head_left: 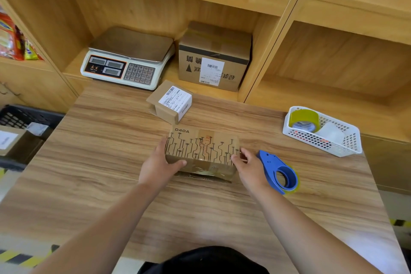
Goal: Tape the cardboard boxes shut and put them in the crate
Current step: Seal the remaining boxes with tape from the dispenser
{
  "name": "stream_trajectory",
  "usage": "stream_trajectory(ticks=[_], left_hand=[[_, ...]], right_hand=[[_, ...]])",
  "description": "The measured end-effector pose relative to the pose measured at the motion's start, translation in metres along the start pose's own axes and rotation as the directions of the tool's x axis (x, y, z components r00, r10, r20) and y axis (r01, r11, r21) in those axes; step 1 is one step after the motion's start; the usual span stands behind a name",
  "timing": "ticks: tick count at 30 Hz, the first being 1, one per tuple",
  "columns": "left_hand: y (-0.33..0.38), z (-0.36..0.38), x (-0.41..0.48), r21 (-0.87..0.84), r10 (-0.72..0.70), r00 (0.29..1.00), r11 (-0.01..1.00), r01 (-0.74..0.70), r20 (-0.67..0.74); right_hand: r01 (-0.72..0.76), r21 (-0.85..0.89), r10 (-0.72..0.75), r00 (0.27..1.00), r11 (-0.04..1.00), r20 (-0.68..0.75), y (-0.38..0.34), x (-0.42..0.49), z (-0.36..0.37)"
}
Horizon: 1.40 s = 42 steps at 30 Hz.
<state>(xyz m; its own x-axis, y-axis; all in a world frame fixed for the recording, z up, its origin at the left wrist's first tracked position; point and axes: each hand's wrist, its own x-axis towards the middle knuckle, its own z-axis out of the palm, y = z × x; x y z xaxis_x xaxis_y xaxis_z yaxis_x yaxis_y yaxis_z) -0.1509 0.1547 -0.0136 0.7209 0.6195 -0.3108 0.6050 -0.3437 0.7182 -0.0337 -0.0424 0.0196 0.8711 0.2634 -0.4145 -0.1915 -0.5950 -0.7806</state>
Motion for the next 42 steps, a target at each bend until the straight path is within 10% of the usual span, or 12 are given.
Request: stream_trajectory(ticks=[42], left_hand=[[-0.021,0.024,-0.007,-0.025,-0.013,0.996,1.000,0.015,0.089]], right_hand=[[0.125,-0.301,-0.119,0.992,0.945,0.038,0.052,0.004,0.006]])
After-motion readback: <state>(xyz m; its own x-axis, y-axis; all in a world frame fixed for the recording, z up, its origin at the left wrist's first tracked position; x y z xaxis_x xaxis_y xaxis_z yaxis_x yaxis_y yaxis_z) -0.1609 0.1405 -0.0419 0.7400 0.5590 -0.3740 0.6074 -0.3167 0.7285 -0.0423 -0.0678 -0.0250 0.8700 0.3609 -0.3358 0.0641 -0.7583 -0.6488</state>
